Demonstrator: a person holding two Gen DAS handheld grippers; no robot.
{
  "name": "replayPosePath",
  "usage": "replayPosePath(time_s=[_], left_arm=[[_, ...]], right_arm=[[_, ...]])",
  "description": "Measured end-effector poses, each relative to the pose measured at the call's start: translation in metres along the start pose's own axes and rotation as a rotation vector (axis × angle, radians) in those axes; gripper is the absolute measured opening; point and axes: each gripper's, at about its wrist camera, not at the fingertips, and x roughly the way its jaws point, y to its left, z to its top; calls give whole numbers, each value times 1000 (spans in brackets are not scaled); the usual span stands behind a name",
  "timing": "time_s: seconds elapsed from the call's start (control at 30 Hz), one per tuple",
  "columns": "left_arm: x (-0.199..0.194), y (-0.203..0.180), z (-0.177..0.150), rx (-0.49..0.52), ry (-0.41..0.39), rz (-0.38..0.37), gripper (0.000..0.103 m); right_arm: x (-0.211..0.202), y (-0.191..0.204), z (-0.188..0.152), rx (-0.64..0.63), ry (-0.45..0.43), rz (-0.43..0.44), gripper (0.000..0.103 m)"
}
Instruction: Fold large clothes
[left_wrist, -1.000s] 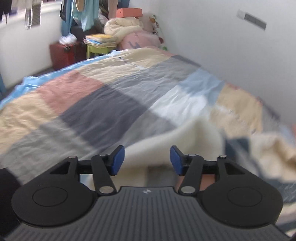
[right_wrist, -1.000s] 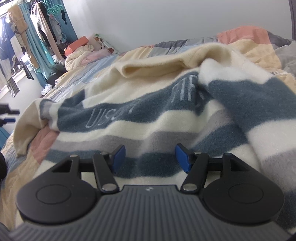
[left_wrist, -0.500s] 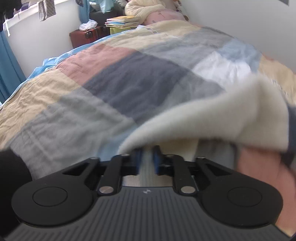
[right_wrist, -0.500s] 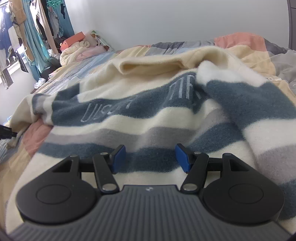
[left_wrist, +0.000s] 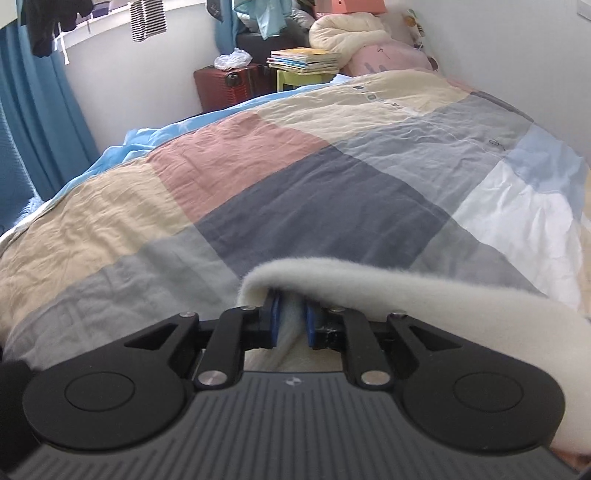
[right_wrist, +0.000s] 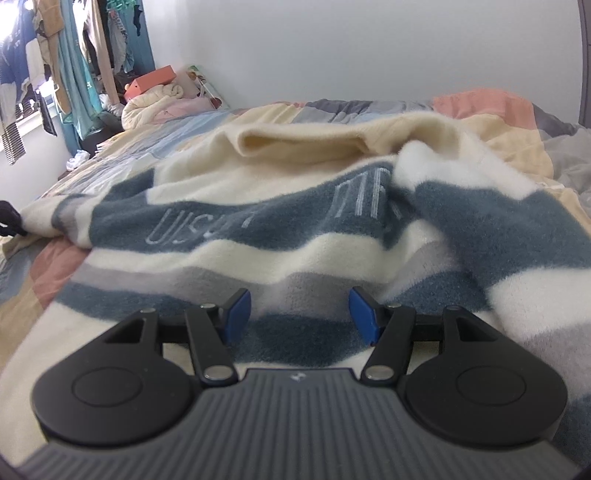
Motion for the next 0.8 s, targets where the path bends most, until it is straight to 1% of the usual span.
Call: replayPosePath(time_s=[0.03, 0.07, 0.13, 0.2, 0.3, 0.43, 0.57, 0.63, 0.7, 0.8], left_arm=[[-7, -1, -2, 11, 0, 13, 47], [-17, 0, -4, 24, -13, 22, 52], [-40, 1, -8, 41, -45, 7, 55], [-65, 0, -13, 57, -47, -24, 56], [-108, -15, -27, 128, -65, -65, 56], [-177, -51, -51, 200, -122, -196, 56], [-244, -94, -80, 225, -156, -351, 56], [-274, -118, -96, 232, -165, -426, 56], [-303, -143, -112, 255, -166, -499, 56], [-341, -178, -137, 276, -149, -615, 56]], right_arm=[[0, 0, 0, 1, -1, 3, 62], [-1, 0, 0, 4, -2, 6, 62], [-5, -1, 1, 5, -9, 12, 62], [-11, -1, 2, -11, -29, 9, 62], [-24, 1, -1, -62, -66, -11, 62], [-41, -5, -5, -72, -68, -28, 62], [-66, -12, -7, -55, -86, -59, 62], [-81, -18, -7, -16, -88, -49, 62], [-98, -21, -8, -8, -112, -43, 62], [-123, -25, -9, -42, -149, -85, 62]])
